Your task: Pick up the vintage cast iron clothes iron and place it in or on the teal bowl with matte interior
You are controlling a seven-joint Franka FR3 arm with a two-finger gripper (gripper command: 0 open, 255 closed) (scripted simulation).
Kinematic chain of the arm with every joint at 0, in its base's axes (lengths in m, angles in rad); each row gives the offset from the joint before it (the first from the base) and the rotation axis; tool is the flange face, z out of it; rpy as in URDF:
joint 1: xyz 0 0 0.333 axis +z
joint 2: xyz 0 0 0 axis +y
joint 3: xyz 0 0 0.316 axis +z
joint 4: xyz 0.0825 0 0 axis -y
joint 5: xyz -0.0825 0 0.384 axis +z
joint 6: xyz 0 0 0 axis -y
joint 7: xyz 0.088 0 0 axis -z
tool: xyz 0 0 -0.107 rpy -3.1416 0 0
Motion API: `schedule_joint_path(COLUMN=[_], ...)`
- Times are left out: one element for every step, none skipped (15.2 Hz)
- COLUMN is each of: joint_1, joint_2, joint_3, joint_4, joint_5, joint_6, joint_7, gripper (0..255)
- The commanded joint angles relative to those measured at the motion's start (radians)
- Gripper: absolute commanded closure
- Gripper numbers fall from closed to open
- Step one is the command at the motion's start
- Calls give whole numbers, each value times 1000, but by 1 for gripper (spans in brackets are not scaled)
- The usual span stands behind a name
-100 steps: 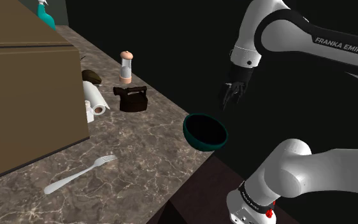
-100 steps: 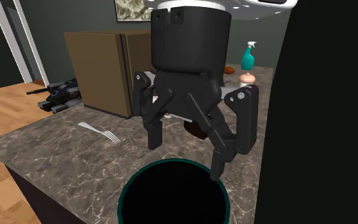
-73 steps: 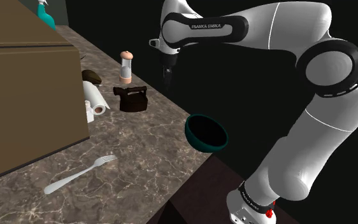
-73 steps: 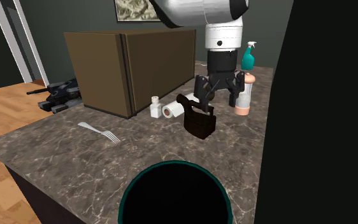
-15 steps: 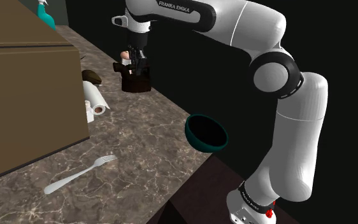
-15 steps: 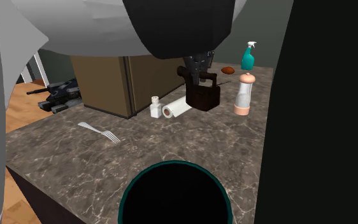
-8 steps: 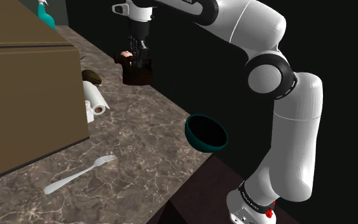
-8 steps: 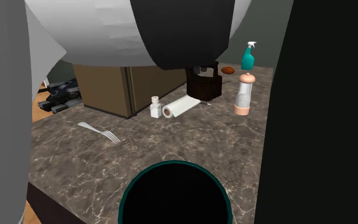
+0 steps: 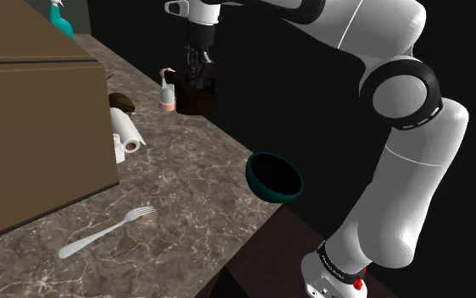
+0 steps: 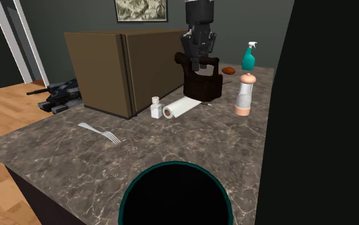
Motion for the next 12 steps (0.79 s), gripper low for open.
schedule_joint_path(joint_1=[-8,-10,-13,-15,-17,-18,-20,-21,-22,-23,-24,-25], joint_2=[-112,-158,-204,-248,-291,-333,-374,-415,-455,-495,-535,-575], joint_3=[-1,-2,-3,-5,-6,-8,-10,-12,-14,-16,-18,-21], joint_4=[-149,-209,-264,-316,-366,-413,-458,-501,-542,-581,-619,-655], joint_5=[6,8,11,13,15,17,18,20,21,22,23,24], joint_6=[39,51,62,70,77,83,86,88,89,89,87,83], joint_7=[-5,-7,-10,-13,-16,-19,-23,-26,-30,-33,-37,-41], gripper=[255,255,255,255,255,255,255,255,255,255,255,255])
